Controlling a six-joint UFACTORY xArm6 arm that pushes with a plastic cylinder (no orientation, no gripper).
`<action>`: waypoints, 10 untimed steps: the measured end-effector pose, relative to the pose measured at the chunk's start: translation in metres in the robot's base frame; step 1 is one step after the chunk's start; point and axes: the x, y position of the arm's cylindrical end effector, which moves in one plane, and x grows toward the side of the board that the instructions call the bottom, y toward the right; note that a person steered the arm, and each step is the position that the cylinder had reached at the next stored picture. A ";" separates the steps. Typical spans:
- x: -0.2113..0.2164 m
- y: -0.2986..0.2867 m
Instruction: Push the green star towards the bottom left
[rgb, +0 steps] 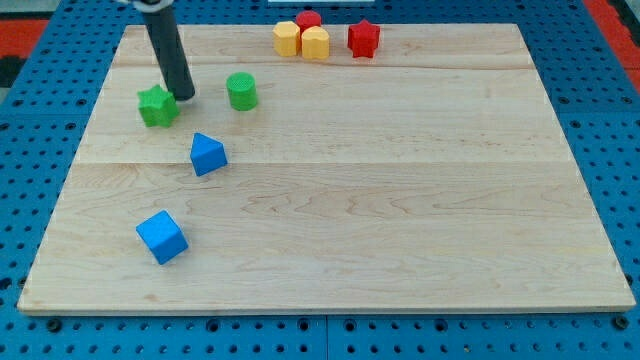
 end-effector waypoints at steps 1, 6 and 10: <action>0.009 -0.010; 0.006 -0.043; 0.036 -0.086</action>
